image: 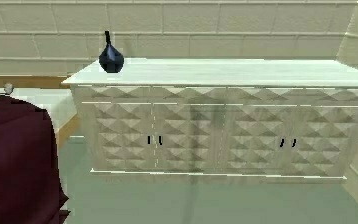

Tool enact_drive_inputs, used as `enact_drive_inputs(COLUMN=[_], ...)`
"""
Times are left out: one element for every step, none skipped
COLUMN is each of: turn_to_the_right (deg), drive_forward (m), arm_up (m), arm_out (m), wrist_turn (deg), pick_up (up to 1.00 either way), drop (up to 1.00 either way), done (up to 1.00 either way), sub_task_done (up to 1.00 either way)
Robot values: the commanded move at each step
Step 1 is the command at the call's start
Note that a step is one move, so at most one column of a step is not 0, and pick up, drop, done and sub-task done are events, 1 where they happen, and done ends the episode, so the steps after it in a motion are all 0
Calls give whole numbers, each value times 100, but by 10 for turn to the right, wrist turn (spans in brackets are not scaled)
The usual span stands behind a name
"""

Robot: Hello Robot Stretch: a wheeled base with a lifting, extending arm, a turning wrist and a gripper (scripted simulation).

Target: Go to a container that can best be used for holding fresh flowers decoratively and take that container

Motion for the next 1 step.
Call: enact_drive_inputs(turn_to_the_right=[0], drive_forward=[60], arm_up=[0], arm_out=[0], wrist_turn=[0], pick_up=[0], drop=[0], done=[0], sub_task_done=[0])
